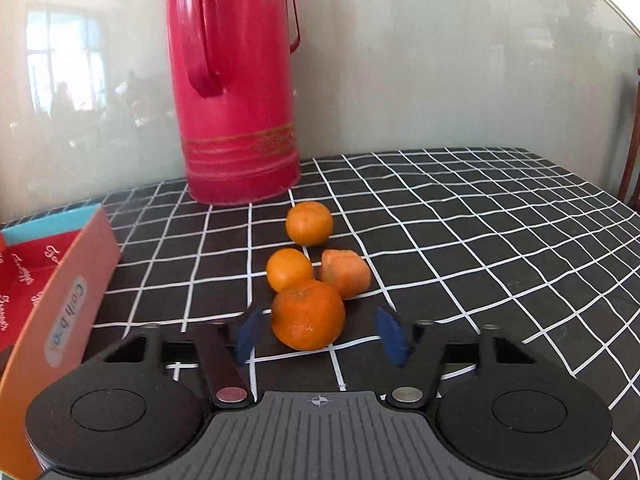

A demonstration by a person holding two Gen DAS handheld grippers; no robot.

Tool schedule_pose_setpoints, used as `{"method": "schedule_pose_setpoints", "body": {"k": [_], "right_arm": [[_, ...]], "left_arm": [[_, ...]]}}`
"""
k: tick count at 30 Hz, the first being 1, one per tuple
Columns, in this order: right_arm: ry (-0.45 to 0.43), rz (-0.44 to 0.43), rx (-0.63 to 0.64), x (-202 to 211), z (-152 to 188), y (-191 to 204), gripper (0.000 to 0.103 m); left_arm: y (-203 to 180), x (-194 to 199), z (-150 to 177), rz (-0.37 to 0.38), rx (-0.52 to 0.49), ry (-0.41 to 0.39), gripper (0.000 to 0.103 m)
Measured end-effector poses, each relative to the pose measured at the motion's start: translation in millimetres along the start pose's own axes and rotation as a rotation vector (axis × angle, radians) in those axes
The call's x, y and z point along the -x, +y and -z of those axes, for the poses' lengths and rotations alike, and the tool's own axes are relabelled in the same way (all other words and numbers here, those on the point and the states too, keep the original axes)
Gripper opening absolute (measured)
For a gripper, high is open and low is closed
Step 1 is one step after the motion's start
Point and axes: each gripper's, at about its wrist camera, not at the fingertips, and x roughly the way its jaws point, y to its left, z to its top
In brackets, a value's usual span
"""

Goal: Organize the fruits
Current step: 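Move the left tool to the pile and grasp a tangerine, then carry the tangerine with the left tool into the red box and release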

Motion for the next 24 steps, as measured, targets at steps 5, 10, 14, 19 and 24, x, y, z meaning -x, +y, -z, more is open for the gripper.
{"method": "schedule_pose_setpoints", "body": {"k": [5,10,14,19,24], "right_arm": [[0.004,0.003,-0.001,-1,0,-1,0.097],[0.009,-0.004,-0.016,-1,0,-2,0.097],[0.005,-0.028,-0.017,2,-1,2,0.097],[0.009,-0.069,-0.015,5,-1,11,0.097],[0.013,-0.126,0.004,12,1,30,0.097]], "left_arm": [[3,-3,-1,-0.016,0.012,-0.005,0.042],[5,-1,1,-0.049,0.013,-0.026,0.041],[6,17,1,-0.117,-0.012,-0.111,0.041],[28,46,-2,-0.242,-0.003,-0.207,0.041],[74,64,-4,-0.387,0.077,-0.211,0.041]]}}
